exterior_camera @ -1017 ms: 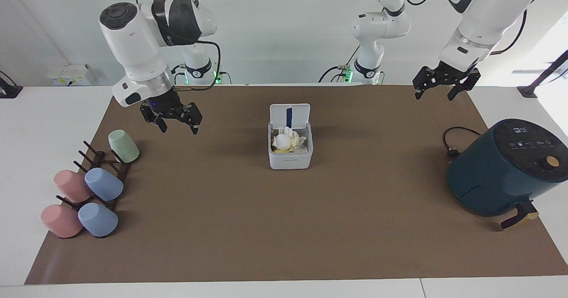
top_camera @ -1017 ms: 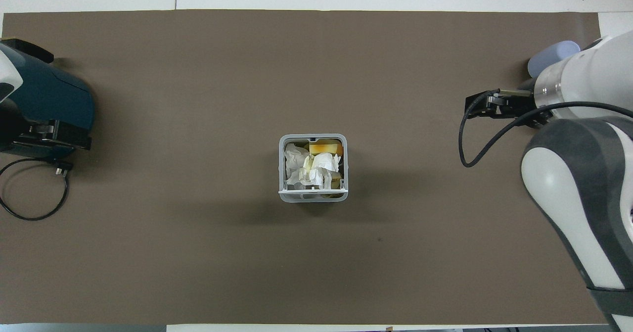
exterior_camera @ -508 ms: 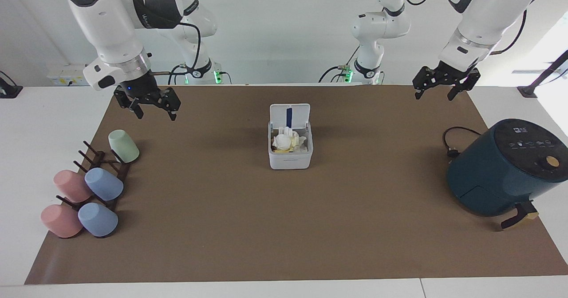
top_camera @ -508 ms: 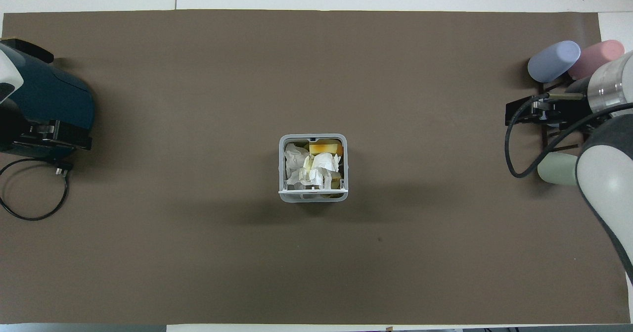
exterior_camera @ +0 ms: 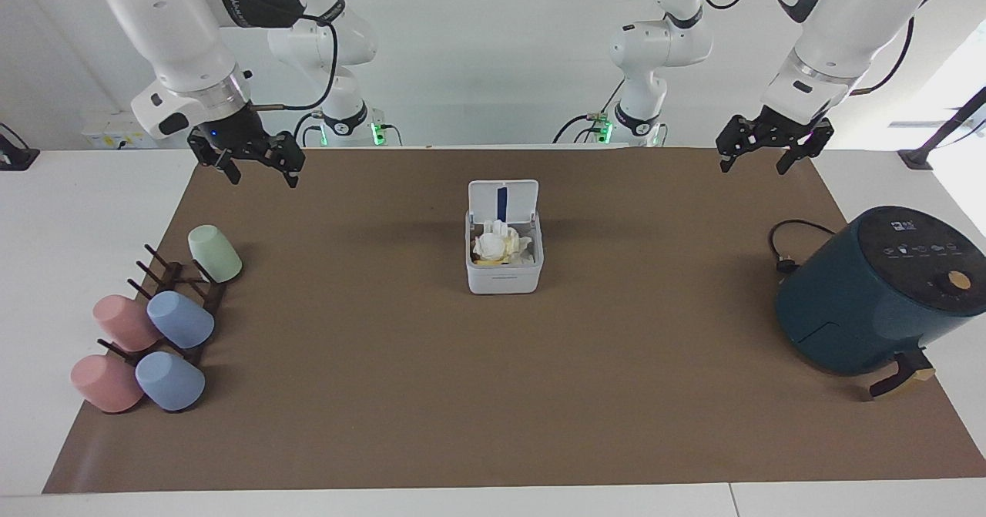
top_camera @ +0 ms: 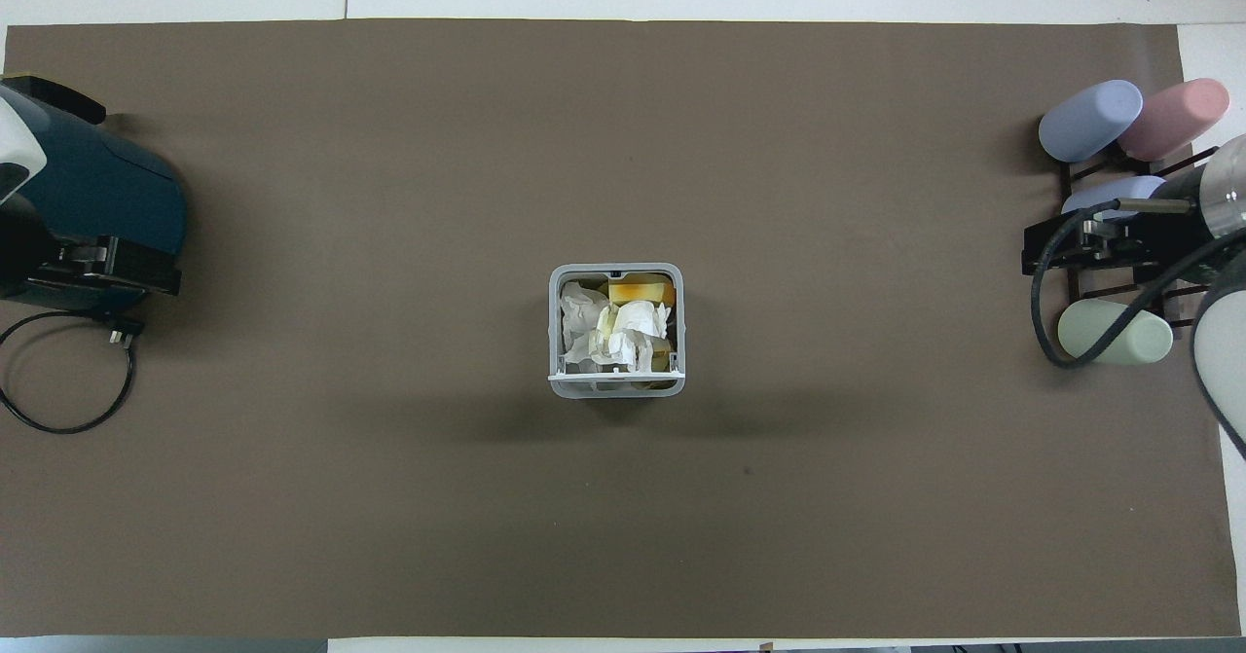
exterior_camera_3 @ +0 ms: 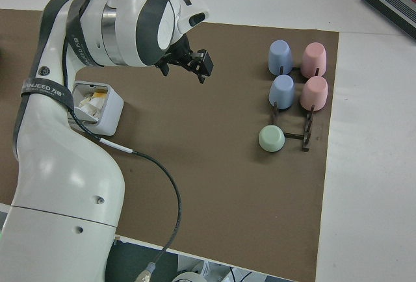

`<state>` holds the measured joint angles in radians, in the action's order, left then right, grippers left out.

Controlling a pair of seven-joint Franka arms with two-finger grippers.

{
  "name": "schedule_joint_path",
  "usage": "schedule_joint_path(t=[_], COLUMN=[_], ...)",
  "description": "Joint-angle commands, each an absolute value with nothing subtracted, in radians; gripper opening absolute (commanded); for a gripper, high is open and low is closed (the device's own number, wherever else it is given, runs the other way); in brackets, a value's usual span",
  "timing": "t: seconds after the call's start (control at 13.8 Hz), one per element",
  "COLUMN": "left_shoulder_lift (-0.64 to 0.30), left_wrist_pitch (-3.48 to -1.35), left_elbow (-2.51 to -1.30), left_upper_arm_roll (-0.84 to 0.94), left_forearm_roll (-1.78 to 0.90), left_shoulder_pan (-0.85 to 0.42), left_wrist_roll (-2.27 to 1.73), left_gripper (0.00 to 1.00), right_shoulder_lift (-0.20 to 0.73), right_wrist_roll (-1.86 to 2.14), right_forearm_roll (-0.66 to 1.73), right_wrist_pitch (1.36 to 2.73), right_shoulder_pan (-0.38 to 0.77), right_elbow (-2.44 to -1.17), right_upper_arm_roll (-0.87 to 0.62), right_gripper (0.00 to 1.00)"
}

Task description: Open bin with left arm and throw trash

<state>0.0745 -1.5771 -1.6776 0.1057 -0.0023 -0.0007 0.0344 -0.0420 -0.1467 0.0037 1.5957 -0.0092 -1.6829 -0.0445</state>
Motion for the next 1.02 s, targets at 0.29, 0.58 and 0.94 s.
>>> schedule_joint_path(t=[0.29, 0.58, 0.94], left_shoulder_lift=[0.075, 0.078, 0.078], left_wrist_pitch=[-1.578, -1.582, -1.582], left_elbow=[-1.674, -1.684, -1.683], left_upper_arm_roll=[0.098, 0.1, 0.1], left_forearm_roll=[-0.009, -0.009, -0.023], left_shoulder_pan=[-0.012, -0.015, -0.014], left_wrist_roll=[0.028, 0.025, 0.025], left_gripper=[1.0, 1.0, 1.0], right_shoulder_lift=[-0.029, -0.034, -0.035], right_wrist_roll=[-0.067, -0.077, -0.092], right_forearm_roll=[-0.048, -0.035, -0.012], right_wrist_pitch=[1.568, 1.568, 1.569], right_shoulder_pan=[-0.022, -0.023, -0.023], right_elbow=[-1.651, -1.66, -1.663], right_upper_arm_roll=[-0.06, -0.06, -0.06], right_gripper=[1.0, 1.0, 1.0])
